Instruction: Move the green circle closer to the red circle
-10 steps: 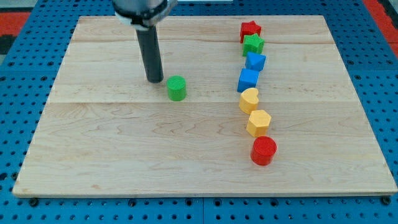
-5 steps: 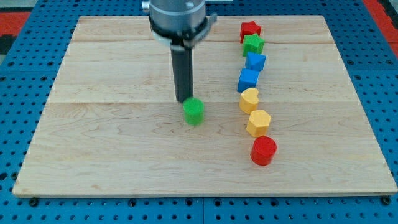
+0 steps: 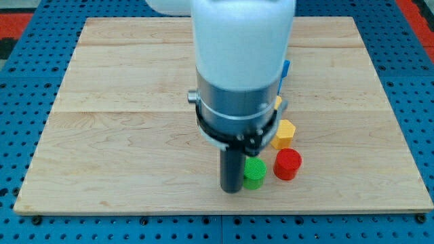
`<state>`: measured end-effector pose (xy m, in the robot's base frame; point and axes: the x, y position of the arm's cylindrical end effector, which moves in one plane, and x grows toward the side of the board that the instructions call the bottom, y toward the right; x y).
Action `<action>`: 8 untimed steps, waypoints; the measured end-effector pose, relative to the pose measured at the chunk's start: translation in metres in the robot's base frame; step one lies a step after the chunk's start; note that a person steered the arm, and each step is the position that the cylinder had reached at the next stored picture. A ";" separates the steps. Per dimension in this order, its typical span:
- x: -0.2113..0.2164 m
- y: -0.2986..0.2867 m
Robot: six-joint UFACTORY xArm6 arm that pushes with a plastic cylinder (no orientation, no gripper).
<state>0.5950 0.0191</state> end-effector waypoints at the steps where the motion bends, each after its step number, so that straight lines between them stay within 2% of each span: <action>1: 0.003 -0.015; 2: -0.073 -0.046; 3: -0.082 -0.001; 4: -0.044 0.027; 5: -0.028 0.020; 6: -0.022 -0.022; 7: 0.004 -0.044; 8: 0.009 -0.026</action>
<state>0.6038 -0.0068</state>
